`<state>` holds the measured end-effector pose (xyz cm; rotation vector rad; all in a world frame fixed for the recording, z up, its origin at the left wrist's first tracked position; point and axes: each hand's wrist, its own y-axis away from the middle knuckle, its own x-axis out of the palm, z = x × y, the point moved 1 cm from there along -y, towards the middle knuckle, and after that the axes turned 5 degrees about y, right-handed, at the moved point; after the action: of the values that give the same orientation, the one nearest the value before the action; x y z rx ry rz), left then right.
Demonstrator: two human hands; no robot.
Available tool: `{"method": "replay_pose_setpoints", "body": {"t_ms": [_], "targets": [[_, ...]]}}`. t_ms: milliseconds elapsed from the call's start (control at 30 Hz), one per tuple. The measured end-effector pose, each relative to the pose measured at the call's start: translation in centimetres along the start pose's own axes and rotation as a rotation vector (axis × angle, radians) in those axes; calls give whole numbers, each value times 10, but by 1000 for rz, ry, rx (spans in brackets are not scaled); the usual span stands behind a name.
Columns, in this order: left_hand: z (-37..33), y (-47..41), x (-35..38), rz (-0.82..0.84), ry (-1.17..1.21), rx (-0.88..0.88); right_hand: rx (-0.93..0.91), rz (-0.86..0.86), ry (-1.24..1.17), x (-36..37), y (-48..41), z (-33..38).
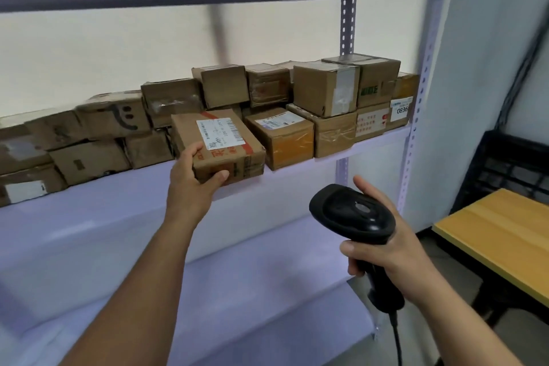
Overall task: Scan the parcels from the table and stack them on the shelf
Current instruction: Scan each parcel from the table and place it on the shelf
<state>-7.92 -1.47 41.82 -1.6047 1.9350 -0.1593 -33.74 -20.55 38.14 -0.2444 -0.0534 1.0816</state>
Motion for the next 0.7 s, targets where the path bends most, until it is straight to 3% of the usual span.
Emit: {"method": "replay_pose_setpoints", "body": {"t_ms": [233,533,700], "targets": [[24,-14,27,-3,-276,-30,-4,-106,16,-3,-2,-9],[23,-6,21,-20,-189,-57,17,-154,52,-14,7,-9],[6,24,31,-160,-151,-33,12,-138,58,-30,15,-7]]}}
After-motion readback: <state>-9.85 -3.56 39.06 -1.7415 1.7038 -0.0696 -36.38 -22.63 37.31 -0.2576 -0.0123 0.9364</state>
